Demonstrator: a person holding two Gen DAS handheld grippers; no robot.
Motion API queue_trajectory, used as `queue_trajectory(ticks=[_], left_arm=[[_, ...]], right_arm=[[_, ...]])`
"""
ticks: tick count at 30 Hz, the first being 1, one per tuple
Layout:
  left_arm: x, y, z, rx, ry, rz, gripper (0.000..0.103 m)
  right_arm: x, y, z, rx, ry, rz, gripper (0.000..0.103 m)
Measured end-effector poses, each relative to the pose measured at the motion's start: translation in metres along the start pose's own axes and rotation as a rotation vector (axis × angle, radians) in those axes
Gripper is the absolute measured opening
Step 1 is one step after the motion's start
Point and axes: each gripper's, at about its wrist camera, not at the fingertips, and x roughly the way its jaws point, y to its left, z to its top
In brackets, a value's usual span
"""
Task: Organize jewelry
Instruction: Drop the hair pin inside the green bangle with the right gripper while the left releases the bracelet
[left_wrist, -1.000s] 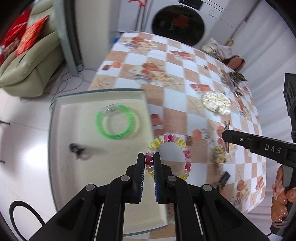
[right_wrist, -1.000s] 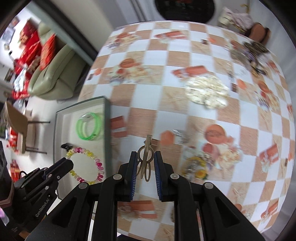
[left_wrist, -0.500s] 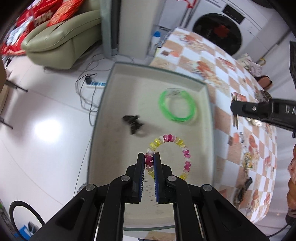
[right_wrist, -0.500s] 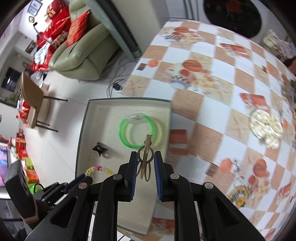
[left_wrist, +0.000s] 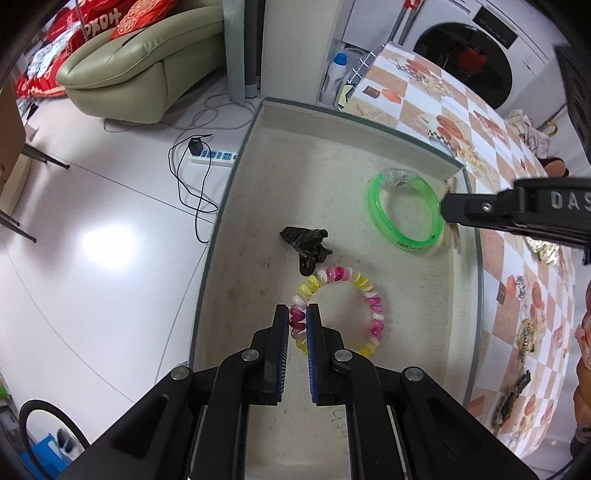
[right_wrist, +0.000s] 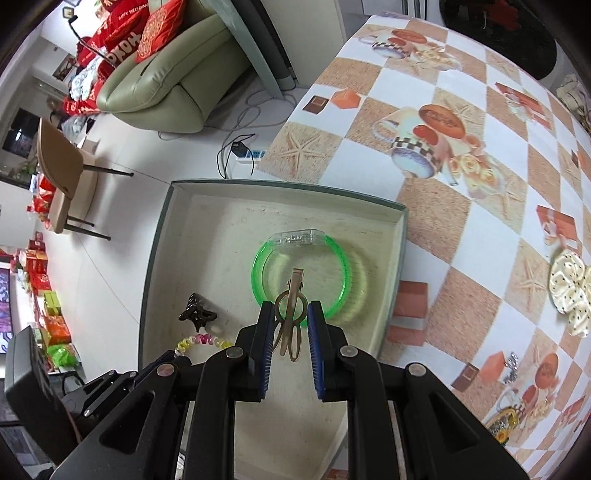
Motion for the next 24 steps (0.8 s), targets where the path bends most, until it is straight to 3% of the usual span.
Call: queue_trajectory(ticks=[19, 24], left_arm=[[0.020, -0.013, 0.001, 0.093, 0.041, 0.131, 0.014], [0.018, -0.019, 0.000, 0.112, 0.048, 0.152, 0.014]], right_arm=[[0.042, 0.002, 0.011, 0.005, 0.053, -0.037, 0.020], [0.047, -0.003, 0.012, 0.015, 0.080, -0.037, 0.030]])
